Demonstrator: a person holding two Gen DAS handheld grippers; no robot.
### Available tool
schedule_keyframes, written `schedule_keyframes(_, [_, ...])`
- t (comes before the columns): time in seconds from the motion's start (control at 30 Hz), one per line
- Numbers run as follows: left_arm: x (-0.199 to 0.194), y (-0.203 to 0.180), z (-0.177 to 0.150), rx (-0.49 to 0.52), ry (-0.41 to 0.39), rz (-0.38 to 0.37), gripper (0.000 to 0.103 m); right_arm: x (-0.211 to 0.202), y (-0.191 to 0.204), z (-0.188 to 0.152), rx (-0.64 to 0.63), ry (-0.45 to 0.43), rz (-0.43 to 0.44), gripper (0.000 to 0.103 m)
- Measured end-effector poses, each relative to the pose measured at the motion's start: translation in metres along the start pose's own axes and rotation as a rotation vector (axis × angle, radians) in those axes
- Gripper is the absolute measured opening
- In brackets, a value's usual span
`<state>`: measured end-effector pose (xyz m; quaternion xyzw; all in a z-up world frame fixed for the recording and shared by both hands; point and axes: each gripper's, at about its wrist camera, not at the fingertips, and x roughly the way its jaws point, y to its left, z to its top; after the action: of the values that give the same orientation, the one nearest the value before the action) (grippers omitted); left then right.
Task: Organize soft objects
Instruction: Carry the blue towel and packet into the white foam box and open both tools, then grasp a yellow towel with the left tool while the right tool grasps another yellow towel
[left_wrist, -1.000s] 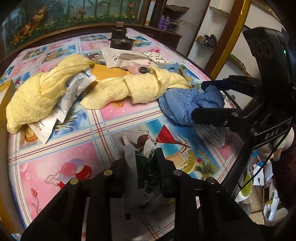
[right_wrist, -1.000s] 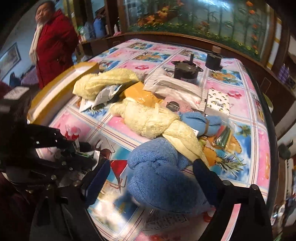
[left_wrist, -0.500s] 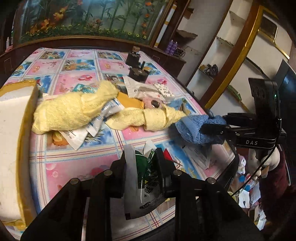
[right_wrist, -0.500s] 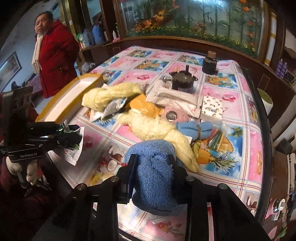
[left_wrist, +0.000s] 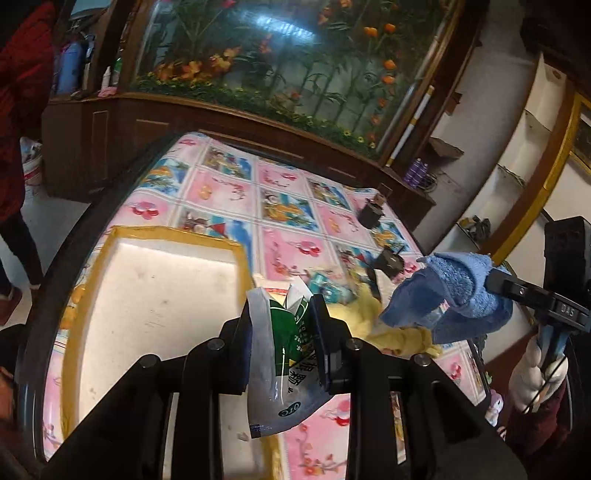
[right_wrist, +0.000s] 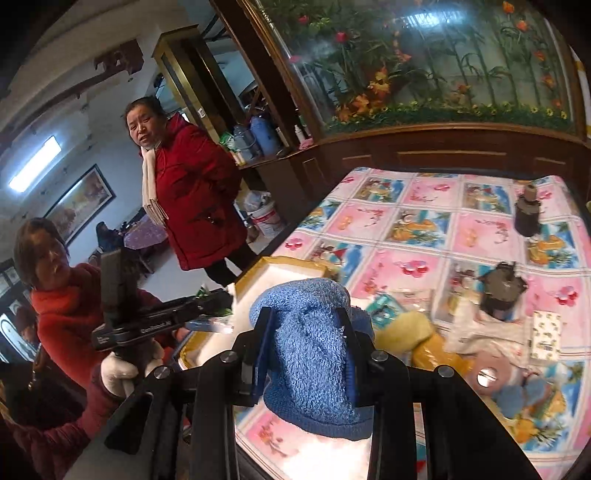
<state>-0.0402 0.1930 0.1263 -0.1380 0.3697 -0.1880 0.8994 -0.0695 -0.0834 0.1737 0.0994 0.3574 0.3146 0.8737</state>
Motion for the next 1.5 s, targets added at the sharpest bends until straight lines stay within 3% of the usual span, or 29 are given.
schedule_keyframes(0.1, [0.022, 0.038, 0.012, -0.097, 0.027, 0.013, 0.024, 0.057, 0.015, 0.018, 0.028, 0.048, 0.048, 0.033])
schedule_keyframes(0.27, [0.06, 0.091, 0.02, -0.259, 0.062, 0.029, 0.024, 0.151, 0.031, 0.039, 0.054, 0.12, 0.031, 0.033])
schedule_keyframes(0.5, [0.088, 0.128, 0.022, -0.385, 0.034, 0.079, 0.025, 0.232, 0.022, 0.037, 0.092, 0.181, -0.019, 0.033])
schedule_keyframes(0.6, [0.087, 0.139, 0.022, -0.429, 0.023, 0.068, 0.039, 0.254, 0.02, 0.032, 0.09, 0.208, -0.048, 0.037])
schedule_keyframes(0.67, [0.081, 0.141, 0.02, -0.437, 0.005, 0.074, 0.055, 0.267, 0.015, 0.029, 0.11, 0.238, -0.033, 0.039])
schedule_keyframes(0.7, [0.077, 0.14, 0.02, -0.436, -0.005, 0.077, 0.056, 0.269, 0.013, 0.027, 0.125, 0.242, -0.026, 0.042])
schedule_keyframes(0.83, [0.061, 0.137, 0.022, -0.43, -0.04, 0.096, 0.058, 0.253, 0.013, 0.03, 0.124, 0.197, -0.017, 0.055])
schedule_keyframes(1.0, [0.042, 0.115, 0.02, -0.383, -0.063, 0.097, 0.061, 0.207, 0.009, 0.032, 0.101, 0.136, -0.036, 0.055])
schedule_keyframes(1.1, [0.034, 0.09, 0.015, -0.334, -0.054, 0.07, 0.068, 0.168, 0.0, 0.025, 0.092, 0.1, -0.056, 0.055])
schedule_keyframes(1.17, [0.032, 0.067, 0.013, -0.279, -0.039, 0.062, 0.073, 0.135, -0.011, 0.016, 0.085, 0.071, -0.085, 0.057])
schedule_keyframes(1.3, [0.035, 0.011, 0.001, -0.123, 0.008, 0.017, 0.073, 0.07, -0.038, -0.005, 0.074, -0.001, -0.206, 0.063])
schedule_keyframes(1.4, [0.053, -0.029, -0.008, 0.004, 0.055, -0.009, 0.073, 0.028, -0.06, -0.028, 0.072, -0.039, -0.315, 0.064])
schedule_keyframes(1.5, [0.08, -0.064, -0.016, 0.084, 0.132, -0.017, 0.073, -0.001, -0.085, -0.054, 0.124, -0.044, -0.352, 0.064])
